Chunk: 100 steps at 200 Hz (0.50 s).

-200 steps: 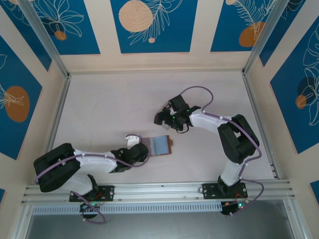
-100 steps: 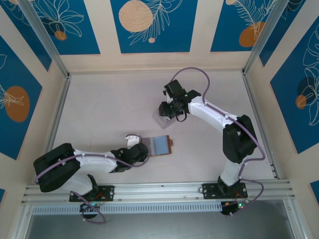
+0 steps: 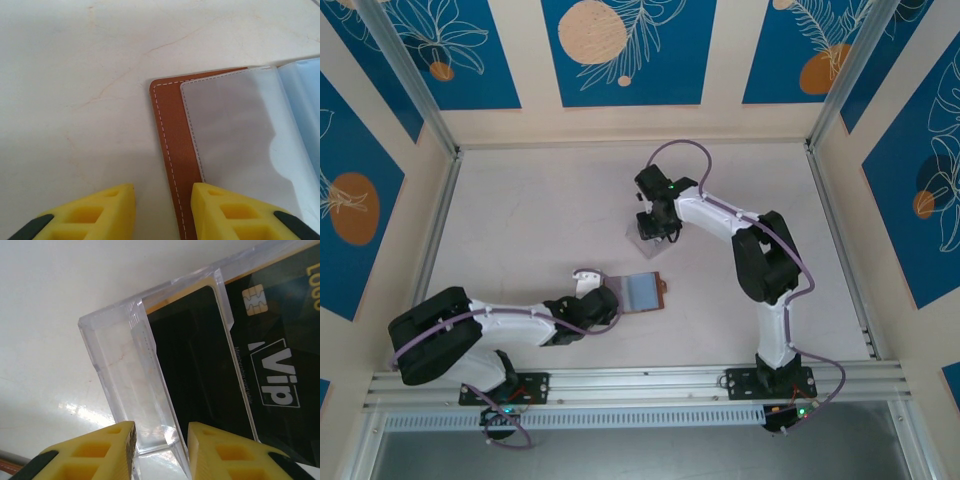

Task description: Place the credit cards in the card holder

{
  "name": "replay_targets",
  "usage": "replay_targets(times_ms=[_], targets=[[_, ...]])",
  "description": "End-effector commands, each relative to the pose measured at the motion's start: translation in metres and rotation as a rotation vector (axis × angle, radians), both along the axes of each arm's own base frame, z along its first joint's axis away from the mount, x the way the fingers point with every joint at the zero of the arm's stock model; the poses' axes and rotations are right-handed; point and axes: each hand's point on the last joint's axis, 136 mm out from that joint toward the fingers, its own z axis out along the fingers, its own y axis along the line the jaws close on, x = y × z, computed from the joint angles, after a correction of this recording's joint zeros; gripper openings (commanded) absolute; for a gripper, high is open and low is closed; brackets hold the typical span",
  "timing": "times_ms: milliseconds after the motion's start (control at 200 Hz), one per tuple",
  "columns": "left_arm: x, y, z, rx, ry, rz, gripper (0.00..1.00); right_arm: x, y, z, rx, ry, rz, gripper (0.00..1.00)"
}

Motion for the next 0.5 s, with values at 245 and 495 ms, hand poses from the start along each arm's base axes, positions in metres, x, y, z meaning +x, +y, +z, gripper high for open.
replay_targets(times_ms=[245, 495], targets=[[-0.0251, -0.0005, -0.0317, 0.034, 0.155, -0.075, 0.35, 0.0051, 0.0093, -0.0014, -0.022, -0.015, 0.050, 0.32], [-0.0248, -0.0021, -0.0326, 0.031, 0.156, -0.075, 0.35, 0.0041, 0.0129, -0.0005, -0.034, -0.025, 0.063, 0.27]])
